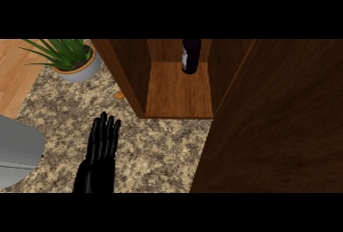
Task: Pick up the wine, place it into the cabinet and close the cabinet
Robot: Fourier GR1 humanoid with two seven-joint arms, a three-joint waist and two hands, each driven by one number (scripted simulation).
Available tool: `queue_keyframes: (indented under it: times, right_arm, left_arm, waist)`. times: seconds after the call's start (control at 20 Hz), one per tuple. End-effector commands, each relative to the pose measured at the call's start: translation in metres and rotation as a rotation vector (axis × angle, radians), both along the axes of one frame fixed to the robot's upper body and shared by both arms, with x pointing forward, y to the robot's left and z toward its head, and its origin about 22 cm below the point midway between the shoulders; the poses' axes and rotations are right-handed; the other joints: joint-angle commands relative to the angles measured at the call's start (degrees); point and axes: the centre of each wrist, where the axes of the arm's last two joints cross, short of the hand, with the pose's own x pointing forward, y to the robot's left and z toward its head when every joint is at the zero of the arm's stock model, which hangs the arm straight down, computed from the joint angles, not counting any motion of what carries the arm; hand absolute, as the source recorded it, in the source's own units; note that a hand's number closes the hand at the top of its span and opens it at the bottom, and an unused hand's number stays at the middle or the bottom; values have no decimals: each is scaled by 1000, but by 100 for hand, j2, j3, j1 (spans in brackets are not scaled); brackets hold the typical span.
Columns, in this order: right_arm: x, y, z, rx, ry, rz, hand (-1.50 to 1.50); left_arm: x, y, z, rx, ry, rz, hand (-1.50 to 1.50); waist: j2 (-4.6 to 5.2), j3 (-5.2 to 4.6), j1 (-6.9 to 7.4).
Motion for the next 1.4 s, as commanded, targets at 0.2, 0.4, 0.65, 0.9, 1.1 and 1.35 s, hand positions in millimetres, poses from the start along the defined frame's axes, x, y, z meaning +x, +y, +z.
queue_keyframes:
  times: [0.2, 0.4, 0.65, 0.9, 1.1, 1.35]
  right_arm:
    - [-34, 19, 28, 78, -92, 176, 150]
    - [-29, 35, 33, 78, -39, 187, 150]
    - [-15, 62, 33, 115, 18, 227, 150]
    - [-2, 95, 27, 108, 22, 218, 150]
    - [7, 115, 32, 125, -6, 184, 150]
    - [32, 133, 45, 105, -26, 140, 150]
  left_arm:
    - [-28, 52, 11, 39, -12, 44, -150]
    - [-42, 67, 16, -5, -11, 42, -150]
    - [-38, 101, 29, 2, -16, 56, -150]
    - [-49, 120, 39, 11, -18, 37, -150]
    - [-43, 138, 36, -16, -25, 27, -150]
    - [-45, 162, 44, 27, -36, -2, -150]
  waist:
    - [-23, -11, -11]
    - [-18, -23, 60]
    - [-2, -32, 157]
    - [2, -25, 244]
    - [22, -29, 198]
    - [37, -33, 298]
